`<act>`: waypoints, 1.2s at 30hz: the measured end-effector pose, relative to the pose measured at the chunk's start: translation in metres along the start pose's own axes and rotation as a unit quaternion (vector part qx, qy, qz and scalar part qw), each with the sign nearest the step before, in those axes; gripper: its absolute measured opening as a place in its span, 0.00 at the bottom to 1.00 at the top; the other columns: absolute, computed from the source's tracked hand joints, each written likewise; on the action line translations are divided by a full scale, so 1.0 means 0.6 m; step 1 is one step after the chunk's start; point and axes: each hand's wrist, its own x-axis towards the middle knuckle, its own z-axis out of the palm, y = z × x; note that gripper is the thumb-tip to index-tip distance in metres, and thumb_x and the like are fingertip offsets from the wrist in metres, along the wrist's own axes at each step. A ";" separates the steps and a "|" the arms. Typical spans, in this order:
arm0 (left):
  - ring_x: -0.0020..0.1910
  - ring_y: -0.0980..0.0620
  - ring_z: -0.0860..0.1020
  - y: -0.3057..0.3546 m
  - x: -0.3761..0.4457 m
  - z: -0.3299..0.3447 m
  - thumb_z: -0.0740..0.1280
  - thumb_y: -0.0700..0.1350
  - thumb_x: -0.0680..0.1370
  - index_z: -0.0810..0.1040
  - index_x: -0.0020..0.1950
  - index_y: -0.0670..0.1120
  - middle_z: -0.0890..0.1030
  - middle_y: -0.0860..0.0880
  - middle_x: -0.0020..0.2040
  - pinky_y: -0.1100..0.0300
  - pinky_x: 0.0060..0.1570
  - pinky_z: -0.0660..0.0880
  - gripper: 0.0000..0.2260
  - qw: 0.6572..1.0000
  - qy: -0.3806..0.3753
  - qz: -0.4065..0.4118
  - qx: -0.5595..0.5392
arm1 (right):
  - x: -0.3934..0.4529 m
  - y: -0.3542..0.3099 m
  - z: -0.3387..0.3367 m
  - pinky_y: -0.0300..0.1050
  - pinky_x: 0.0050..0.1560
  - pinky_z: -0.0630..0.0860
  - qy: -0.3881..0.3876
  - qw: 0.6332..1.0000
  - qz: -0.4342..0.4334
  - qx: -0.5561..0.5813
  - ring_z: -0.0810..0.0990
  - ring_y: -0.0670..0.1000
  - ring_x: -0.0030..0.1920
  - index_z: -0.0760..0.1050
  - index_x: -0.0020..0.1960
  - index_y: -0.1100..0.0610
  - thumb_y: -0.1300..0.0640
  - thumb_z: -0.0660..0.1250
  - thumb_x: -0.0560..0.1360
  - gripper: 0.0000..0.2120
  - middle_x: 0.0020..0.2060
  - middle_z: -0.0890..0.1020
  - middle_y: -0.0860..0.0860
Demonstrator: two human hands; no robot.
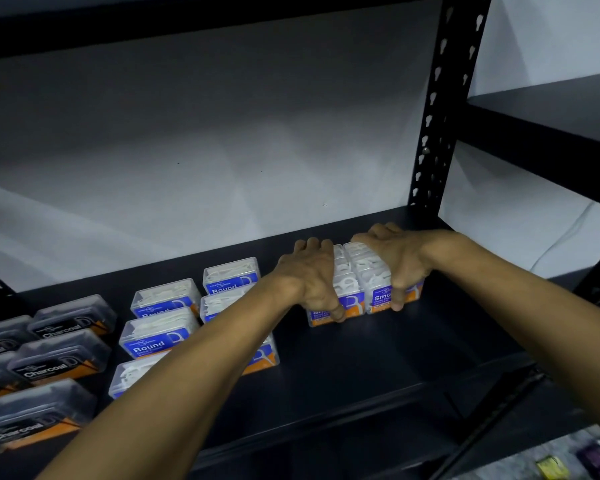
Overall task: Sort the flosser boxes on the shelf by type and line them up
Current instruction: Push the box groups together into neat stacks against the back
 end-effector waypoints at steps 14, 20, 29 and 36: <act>0.77 0.47 0.37 0.008 -0.016 0.012 0.79 0.63 0.60 0.31 0.77 0.48 0.38 0.48 0.79 0.44 0.75 0.48 0.67 0.998 -0.013 0.001 -0.065 | -0.022 0.005 0.011 0.54 0.75 0.52 0.011 1.000 0.011 0.012 0.41 0.51 0.76 0.30 0.74 0.46 0.47 0.81 0.56 0.69 0.77 0.42 0.49; 0.76 0.48 0.32 0.020 -0.047 0.036 0.80 0.57 0.63 0.27 0.75 0.45 0.31 0.46 0.78 0.51 0.75 0.42 0.66 0.973 0.100 -0.045 -0.201 | -0.054 0.032 0.036 0.48 0.75 0.47 0.080 0.988 0.003 0.129 0.35 0.45 0.75 0.25 0.71 0.40 0.46 0.82 0.54 0.71 0.73 0.30 0.42; 0.77 0.52 0.54 0.045 -0.056 0.101 0.81 0.46 0.64 0.32 0.77 0.46 0.51 0.49 0.80 0.55 0.75 0.56 0.62 0.840 0.143 -0.133 -0.505 | -0.067 0.056 0.117 0.48 0.73 0.61 0.159 0.877 0.005 0.453 0.61 0.42 0.72 0.40 0.76 0.41 0.59 0.82 0.58 0.64 0.75 0.58 0.43; 0.67 0.54 0.72 0.043 -0.055 0.129 0.80 0.41 0.64 0.51 0.78 0.50 0.70 0.52 0.71 0.55 0.67 0.70 0.52 0.772 0.207 -0.159 -0.579 | -0.055 0.048 0.161 0.50 0.69 0.68 0.203 0.825 0.019 0.527 0.73 0.44 0.64 0.50 0.76 0.46 0.63 0.78 0.64 0.52 0.69 0.69 0.42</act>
